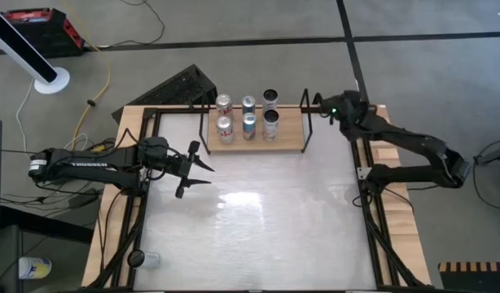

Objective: Place canned beverage on shelf
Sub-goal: Put the top white yellow soda can on the shelf

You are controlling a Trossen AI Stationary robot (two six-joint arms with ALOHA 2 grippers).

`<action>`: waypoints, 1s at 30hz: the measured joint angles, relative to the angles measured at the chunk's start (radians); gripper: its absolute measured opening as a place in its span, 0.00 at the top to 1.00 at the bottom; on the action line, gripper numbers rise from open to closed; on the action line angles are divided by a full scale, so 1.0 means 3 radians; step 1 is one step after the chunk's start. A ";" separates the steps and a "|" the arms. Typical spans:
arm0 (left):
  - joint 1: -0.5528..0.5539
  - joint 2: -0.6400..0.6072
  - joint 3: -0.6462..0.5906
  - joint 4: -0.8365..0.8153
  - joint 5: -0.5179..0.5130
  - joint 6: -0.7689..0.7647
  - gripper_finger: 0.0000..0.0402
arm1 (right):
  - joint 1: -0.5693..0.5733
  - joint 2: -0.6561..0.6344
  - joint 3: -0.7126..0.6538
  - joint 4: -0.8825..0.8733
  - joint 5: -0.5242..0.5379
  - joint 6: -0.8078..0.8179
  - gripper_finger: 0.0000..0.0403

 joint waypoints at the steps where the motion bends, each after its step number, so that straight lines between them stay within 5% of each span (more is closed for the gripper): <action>1: 0.0001 0.0000 0.0000 0.0000 0.0000 0.0000 0.58 | 0.0036 -0.0042 0.0061 0.0053 0.0052 -0.0168 0.31; 8: 0.0001 0.0000 0.0000 0.0000 -0.0001 0.0029 0.58 | 0.0375 -0.0073 0.0482 0.1215 0.0185 -0.1699 0.31; 12: 0.0000 0.0000 0.0000 0.0002 -0.0004 0.0031 0.58 | 0.0480 0.0094 0.0726 0.1819 -0.0104 -0.2288 0.31; 30: 0.0001 -0.0001 0.0000 -0.0080 -0.0048 0.0068 0.58 | 0.0085 0.1073 0.1147 0.1377 -0.1968 -0.2148 0.31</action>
